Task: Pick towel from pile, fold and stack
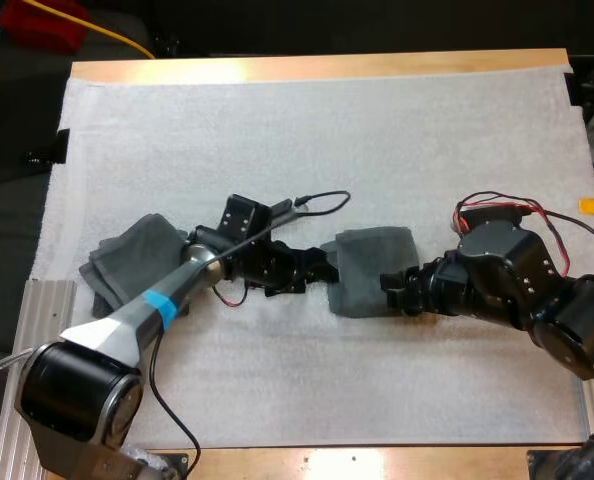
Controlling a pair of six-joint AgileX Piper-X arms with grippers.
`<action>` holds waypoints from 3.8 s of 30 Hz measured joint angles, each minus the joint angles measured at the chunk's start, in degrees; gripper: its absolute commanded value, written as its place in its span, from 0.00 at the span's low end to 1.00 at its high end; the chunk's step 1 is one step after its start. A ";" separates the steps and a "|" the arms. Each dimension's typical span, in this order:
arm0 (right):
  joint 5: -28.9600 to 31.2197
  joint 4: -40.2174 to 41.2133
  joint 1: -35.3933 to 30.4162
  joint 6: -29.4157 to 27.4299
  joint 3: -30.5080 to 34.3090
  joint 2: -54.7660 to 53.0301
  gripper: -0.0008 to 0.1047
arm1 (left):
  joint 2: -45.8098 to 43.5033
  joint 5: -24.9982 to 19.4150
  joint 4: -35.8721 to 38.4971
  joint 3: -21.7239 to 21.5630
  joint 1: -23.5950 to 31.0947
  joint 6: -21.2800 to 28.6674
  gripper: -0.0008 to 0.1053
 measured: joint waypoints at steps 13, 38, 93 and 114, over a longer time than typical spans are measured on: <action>-0.11 0.00 0.00 0.00 0.00 0.00 0.61 | 3.38 0.76 -4.63 -2.09 -5.69 -8.30 0.64; -0.57 -0.06 0.00 0.75 0.00 -3.23 0.61 | 7.14 3.51 3.53 -8.71 -10.74 -1.27 0.01; -2.48 -4.04 0.00 3.44 0.00 -3.23 0.61 | -13.38 -26.93 44.63 -9.07 37.24 35.87 0.01; -3.64 -4.04 0.00 3.44 0.00 -3.23 0.61 | -15.11 -37.16 47.87 -13.74 37.31 36.98 0.66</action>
